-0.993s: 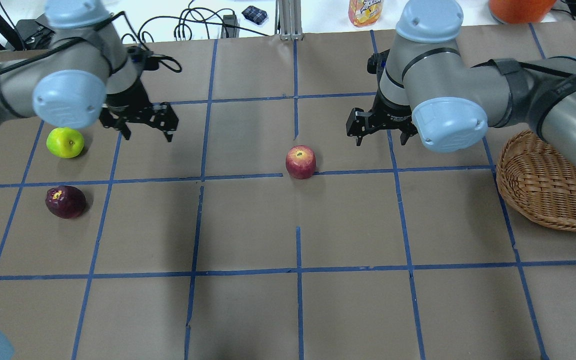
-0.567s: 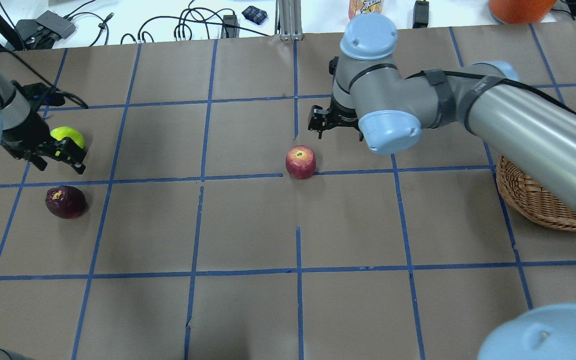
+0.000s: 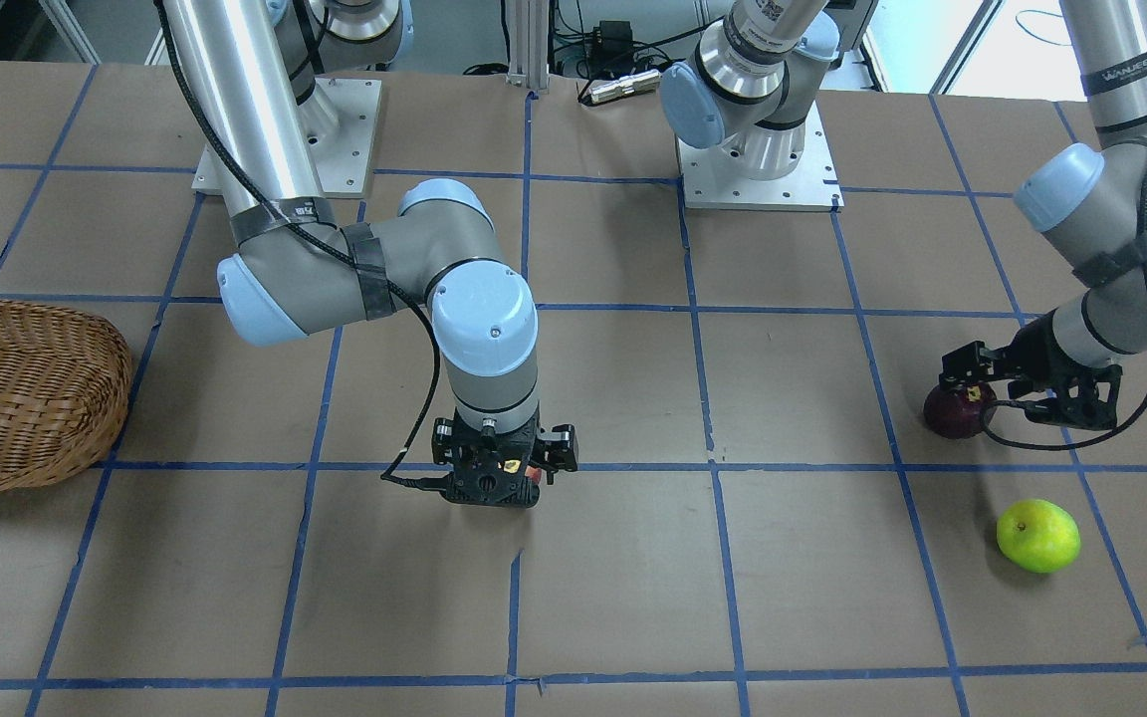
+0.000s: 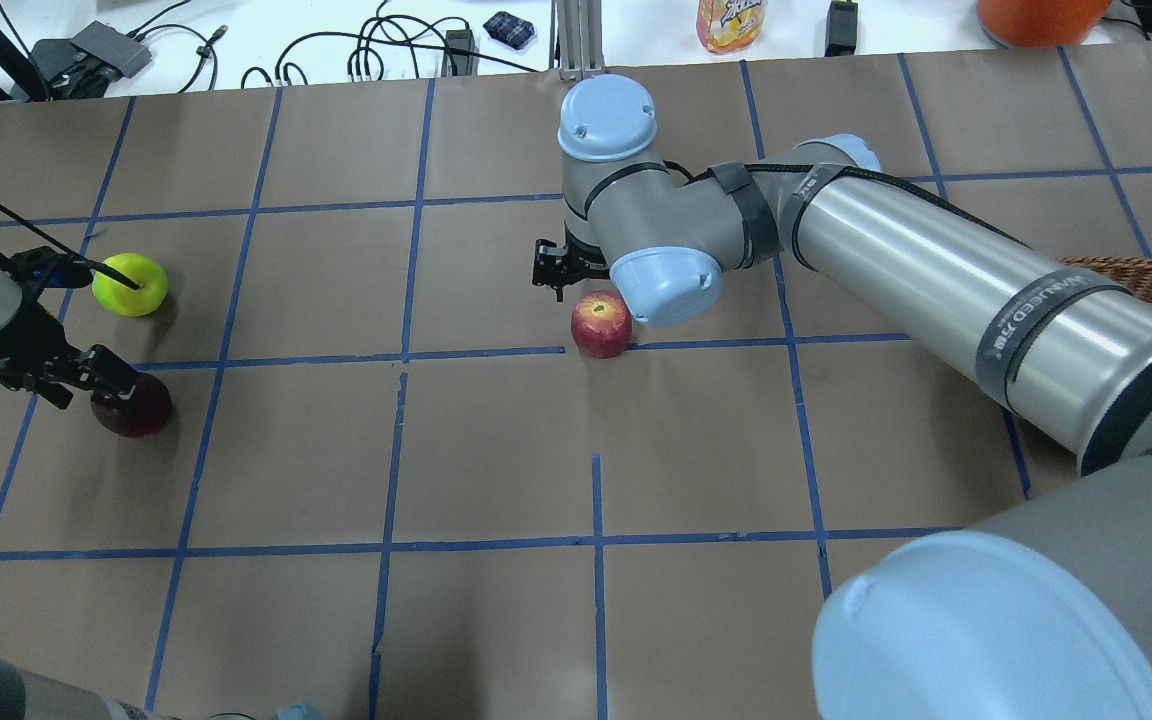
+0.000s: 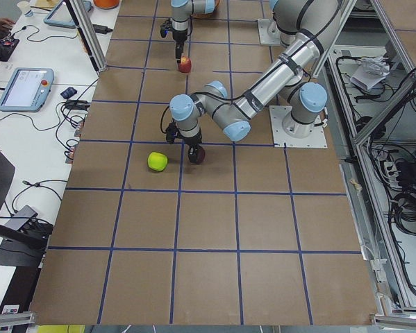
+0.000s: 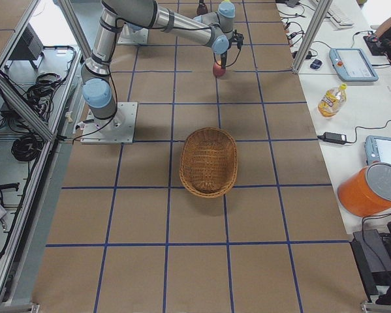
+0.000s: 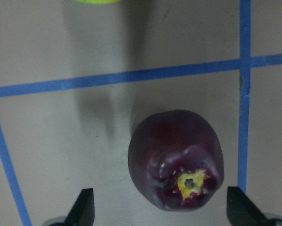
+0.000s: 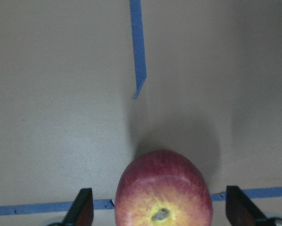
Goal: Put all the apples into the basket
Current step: 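Grasp the red-yellow apple with the right gripper while the left grasps the dark apple, then carry the red-yellow apple to the basket with right gripper while left moves dark apple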
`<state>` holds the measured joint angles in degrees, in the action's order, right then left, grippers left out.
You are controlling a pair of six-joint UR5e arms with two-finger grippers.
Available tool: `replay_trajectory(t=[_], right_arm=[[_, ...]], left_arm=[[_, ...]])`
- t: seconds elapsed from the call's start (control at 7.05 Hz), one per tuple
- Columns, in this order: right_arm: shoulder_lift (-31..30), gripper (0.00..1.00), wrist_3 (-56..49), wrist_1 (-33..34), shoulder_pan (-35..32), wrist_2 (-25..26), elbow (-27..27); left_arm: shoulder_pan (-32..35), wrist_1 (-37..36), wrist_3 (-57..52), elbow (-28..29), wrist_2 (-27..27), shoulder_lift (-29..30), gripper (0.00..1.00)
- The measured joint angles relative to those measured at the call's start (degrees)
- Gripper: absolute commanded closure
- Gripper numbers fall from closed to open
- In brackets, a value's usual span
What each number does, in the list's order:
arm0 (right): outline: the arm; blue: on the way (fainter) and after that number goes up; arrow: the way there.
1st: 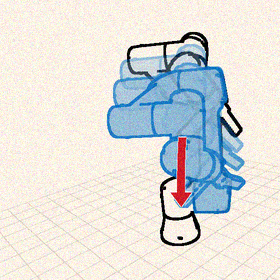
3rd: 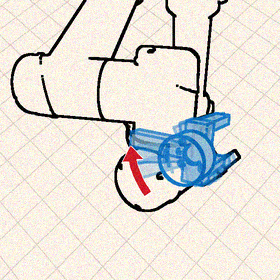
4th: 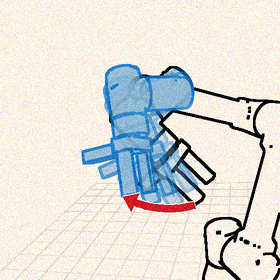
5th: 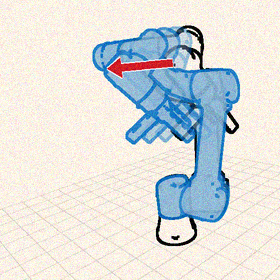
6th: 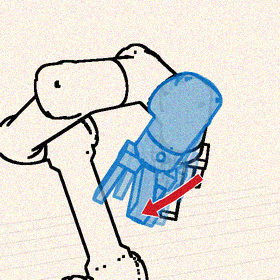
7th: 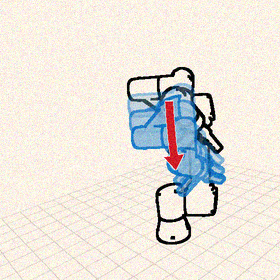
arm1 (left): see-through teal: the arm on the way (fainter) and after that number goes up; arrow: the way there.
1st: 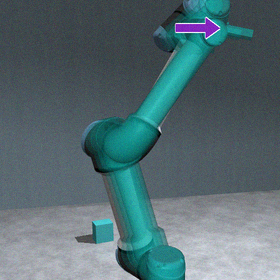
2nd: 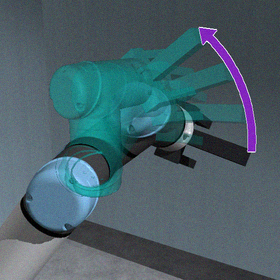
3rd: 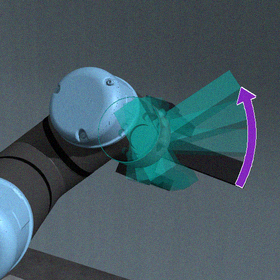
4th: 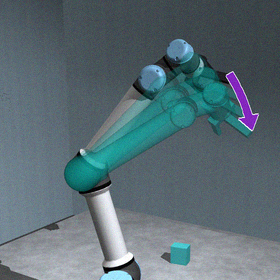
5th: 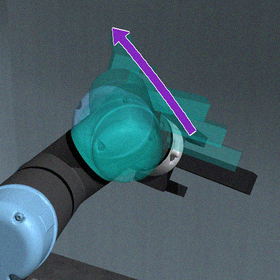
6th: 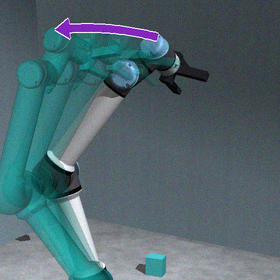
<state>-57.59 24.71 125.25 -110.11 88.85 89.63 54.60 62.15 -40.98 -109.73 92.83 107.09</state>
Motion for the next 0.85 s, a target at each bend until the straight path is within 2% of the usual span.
replay_trajectory(t=[0.14,0.28,0.43,0.57,0.71,0.85], right_arm=[[1.2,0.00,-0.1,0.1,-0.1,0.0,0.1],[2.4,0.12,-0.1,0.1,-0.1,-0.1,0.1],[3.2,0.60,-0.2,0.1,-0.1,-0.1,0.1],[3.4,0.73,-0.4,0.0,-0.1,0.1,-0.2],[3.2,0.74,-0.7,-0.2,0.0,0.1,-0.4],[2.6,0.74,-1.2,-0.6,0.3,0.1,-0.6]], left_arm=[[0.0,-0.8,-0.1,-0.6,-0.7,0.0,0.00],[0.0,-1.8,-0.5,-0.9,-1.0,0.5,0.00],[0.0,-3.8,-0.6,-1.1,-1.2,1.6,0.00],[0.0,-5.8,-0.6,-1.3,-1.3,2.7,0.26],[0.0,-6.7,-0.5,-1.4,-1.6,3.4,0.60],[-0.1,-6.7,-0.4,-1.4,-2.1,3.5,0.84]])
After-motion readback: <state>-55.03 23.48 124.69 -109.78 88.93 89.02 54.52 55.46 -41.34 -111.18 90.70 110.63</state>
